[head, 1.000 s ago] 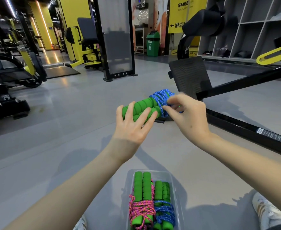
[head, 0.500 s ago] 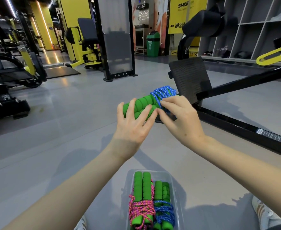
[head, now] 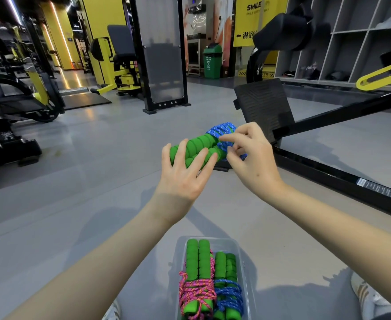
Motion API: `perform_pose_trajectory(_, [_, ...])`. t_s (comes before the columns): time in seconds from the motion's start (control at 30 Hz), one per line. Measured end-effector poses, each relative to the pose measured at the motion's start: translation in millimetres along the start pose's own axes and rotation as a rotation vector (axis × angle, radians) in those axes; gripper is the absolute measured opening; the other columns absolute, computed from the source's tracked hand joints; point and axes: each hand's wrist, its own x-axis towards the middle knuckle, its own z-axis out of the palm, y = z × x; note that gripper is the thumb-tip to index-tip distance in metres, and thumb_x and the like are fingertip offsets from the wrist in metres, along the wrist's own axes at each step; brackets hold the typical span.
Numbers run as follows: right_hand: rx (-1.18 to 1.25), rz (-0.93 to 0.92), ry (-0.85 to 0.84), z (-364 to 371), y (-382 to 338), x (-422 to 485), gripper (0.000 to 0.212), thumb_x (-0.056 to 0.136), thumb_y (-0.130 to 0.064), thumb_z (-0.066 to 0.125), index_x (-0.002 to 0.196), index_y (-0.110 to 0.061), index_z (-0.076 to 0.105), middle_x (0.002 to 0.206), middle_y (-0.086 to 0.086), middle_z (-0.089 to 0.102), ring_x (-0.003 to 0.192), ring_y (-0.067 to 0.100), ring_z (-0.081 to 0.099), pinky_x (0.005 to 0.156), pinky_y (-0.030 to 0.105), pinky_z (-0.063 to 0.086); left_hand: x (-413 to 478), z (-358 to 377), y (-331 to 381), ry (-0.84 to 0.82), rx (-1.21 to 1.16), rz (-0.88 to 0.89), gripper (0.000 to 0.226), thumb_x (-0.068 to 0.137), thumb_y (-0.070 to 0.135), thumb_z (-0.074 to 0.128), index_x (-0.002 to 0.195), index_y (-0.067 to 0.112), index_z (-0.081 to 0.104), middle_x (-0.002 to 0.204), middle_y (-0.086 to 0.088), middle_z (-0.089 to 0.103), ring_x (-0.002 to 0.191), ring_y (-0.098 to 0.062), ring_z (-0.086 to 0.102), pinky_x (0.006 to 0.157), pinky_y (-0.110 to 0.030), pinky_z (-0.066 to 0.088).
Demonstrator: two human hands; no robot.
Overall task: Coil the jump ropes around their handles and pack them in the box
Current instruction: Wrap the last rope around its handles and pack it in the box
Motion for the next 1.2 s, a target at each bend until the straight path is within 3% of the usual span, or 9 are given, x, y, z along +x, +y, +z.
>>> perform_pose_trajectory(0.23, [-0.182, 0.006, -0.317, -4.7, 2.5, 9.4, 0.013, 0.086, 0.002, 0.056, 0.097, 0.004, 0.063, 0.1, 0.012, 0.047, 0.072, 0.025, 0.05, 0.07, 0.046, 0.047, -3.0, 0.6, -1.7, 0.027, 0.032, 0.058, 0.043, 0.093, -0.007, 0.032, 0.111, 0.004, 0.069, 0.107, -0.015, 0.068, 0.096, -0.048, 0.061, 0.08, -0.059, 0.045])
perform_pose_trajectory(0.37, [-0.227, -0.177, -0.277, -2.8, 4.0, 1.8, 0.007, 0.085, 0.002, 0.054, 0.085, 0.0, 0.061, 0.095, 0.014, 0.05, 0.068, 0.03, 0.051, 0.055, 0.047, 0.048, -6.1, 4.5, -1.5, 0.029, 0.024, 0.019, 0.042, 0.092, -0.005, 0.033, 0.112, 0.005, 0.068, 0.108, -0.013, 0.068, 0.096, -0.047, 0.061, 0.081, -0.057, 0.045])
perform_pose_trajectory(0.47, [-0.337, -0.364, -0.208, -6.5, 8.4, -1.2, 0.012, 0.081, 0.0, 0.06, 0.083, -0.009, 0.068, 0.084, 0.012, 0.054, 0.067, 0.025, 0.048, 0.042, 0.036, 0.044, -8.8, 6.8, -1.7, 0.018, -0.011, -0.006, 0.039, 0.092, -0.003, 0.033, 0.114, 0.005, 0.065, 0.111, -0.013, 0.067, 0.097, -0.047, 0.06, 0.081, -0.056, 0.044])
perform_pose_trajectory(0.57, [-0.348, -0.541, -0.193, -10.5, 21.1, 1.4, 0.009, 0.083, -0.01, 0.068, 0.085, -0.017, 0.073, 0.084, 0.01, 0.057, 0.077, 0.022, 0.042, 0.062, 0.032, 0.035, -16.8, 7.0, 0.4, 0.014, -0.033, 0.022, 0.04, 0.089, -0.005, 0.037, 0.117, 0.004, 0.063, 0.115, -0.013, 0.066, 0.1, -0.047, 0.059, 0.082, -0.056, 0.044])
perform_pose_trajectory(0.67, [-0.244, -0.467, -0.179, -12.3, 25.9, -1.1, 0.013, 0.087, -0.02, 0.063, 0.092, -0.016, 0.074, 0.09, 0.009, 0.058, 0.085, 0.022, 0.044, 0.075, 0.03, 0.031, -21.1, 5.4, 3.0, 0.018, -0.052, 0.046, 0.045, 0.083, -0.007, 0.045, 0.125, 0.005, 0.055, 0.12, -0.012, 0.063, 0.105, -0.047, 0.056, 0.086, -0.057, 0.042])
perform_pose_trajectory(0.77, [-0.212, -0.437, -0.136, -12.3, 26.3, -5.7, 0.013, 0.086, -0.017, 0.064, 0.085, -0.007, 0.071, 0.085, 0.01, 0.058, 0.076, 0.025, 0.049, 0.069, 0.038, 0.04, -20.8, 2.2, 11.6, 0.006, -0.086, 0.021, 0.048, 0.081, -0.005, 0.047, 0.128, 0.007, 0.052, 0.121, -0.011, 0.063, 0.106, -0.046, 0.055, 0.087, -0.057, 0.042])
perform_pose_trajectory(0.9, [-0.369, -0.696, -0.028, -10.4, 34.3, -18.3, 0.018, 0.088, -0.016, 0.064, 0.077, -0.003, 0.07, 0.073, 0.01, 0.061, 0.071, 0.024, 0.053, 0.066, 0.035, 0.042, -31.8, 5.7, 17.8, -0.03, -0.112, 0.023, 0.05, 0.08, -0.006, 0.045, 0.127, 0.007, 0.051, 0.121, -0.01, 0.063, 0.105, -0.045, 0.055, 0.085, -0.056, 0.043])
perform_pose_trajectory(1.07, [-0.497, -0.841, -0.292, -7.6, 52.9, -47.4, 0.03, 0.09, -0.025, 0.057, 0.107, -0.001, 0.067, 0.104, 0.014, 0.066, 0.104, 0.03, 0.053, 0.091, 0.045, 0.045, -61.5, 14.3, 16.3, -0.166, -0.116, 0.122, 0.051, 0.083, -0.005, 0.028, 0.13, 0.008, 0.045, 0.122, -0.011, 0.06, 0.107, -0.046, 0.05, 0.084, -0.058, 0.042])
perform_pose_trajectory(1.2, [-0.56, -0.905, -0.578, -14.6, 76.7, -69.6, 0.055, 0.092, -0.036, 0.047, 0.139, -0.007, 0.039, 0.139, 0.009, 0.049, 0.131, 0.037, 0.036, 0.106, 0.058, 0.029, -80.4, 18.5, 4.7, -0.176, -0.144, 0.311, 0.041, 0.096, 0.001, 0.024, 0.132, 0.007, 0.045, 0.127, -0.012, 0.053, 0.11, -0.046, 0.048, 0.086, -0.06, 0.042])
